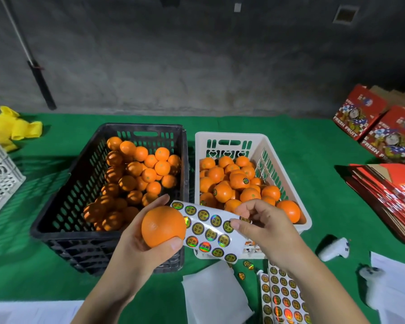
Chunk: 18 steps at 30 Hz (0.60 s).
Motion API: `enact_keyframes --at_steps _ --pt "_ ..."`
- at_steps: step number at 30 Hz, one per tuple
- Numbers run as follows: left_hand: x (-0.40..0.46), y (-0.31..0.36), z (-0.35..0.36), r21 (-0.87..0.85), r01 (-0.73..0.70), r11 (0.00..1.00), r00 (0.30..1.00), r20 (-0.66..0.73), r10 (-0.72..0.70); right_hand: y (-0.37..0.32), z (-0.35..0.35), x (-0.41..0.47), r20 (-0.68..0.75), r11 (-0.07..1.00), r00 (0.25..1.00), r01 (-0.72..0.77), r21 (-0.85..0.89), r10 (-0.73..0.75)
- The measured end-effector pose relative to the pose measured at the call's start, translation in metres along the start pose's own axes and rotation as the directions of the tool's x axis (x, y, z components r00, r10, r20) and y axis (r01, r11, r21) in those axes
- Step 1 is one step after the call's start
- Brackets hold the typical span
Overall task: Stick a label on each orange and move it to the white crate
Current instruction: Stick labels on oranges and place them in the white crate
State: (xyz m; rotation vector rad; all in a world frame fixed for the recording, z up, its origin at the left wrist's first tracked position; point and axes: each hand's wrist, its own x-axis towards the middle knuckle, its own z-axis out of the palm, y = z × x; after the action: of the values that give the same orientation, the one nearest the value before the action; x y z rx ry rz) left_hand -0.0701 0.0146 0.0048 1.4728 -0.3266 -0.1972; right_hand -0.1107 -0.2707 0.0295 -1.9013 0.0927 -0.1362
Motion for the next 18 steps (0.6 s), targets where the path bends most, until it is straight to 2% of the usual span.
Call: enact_keyframes --at_steps 3,10,18 --pt "0.000 0.002 0.003 0.025 0.000 1.000 1.000 -0.001 0.000 -0.001 -0.001 -0.001 -0.021 0.998 0.999 0.030 -0.063 -0.031" --pt "0.017 0.012 0.015 0.070 -0.041 0.997 0.999 -0.029 0.043 -0.006 -0.006 0.008 -0.165 0.984 0.981 0.076 -0.161 -0.102" --pt "0.020 0.017 0.017 0.097 -0.050 0.994 0.999 -0.012 0.051 0.001 -0.015 0.016 -0.145 0.976 0.986 0.051 -0.210 -0.082"
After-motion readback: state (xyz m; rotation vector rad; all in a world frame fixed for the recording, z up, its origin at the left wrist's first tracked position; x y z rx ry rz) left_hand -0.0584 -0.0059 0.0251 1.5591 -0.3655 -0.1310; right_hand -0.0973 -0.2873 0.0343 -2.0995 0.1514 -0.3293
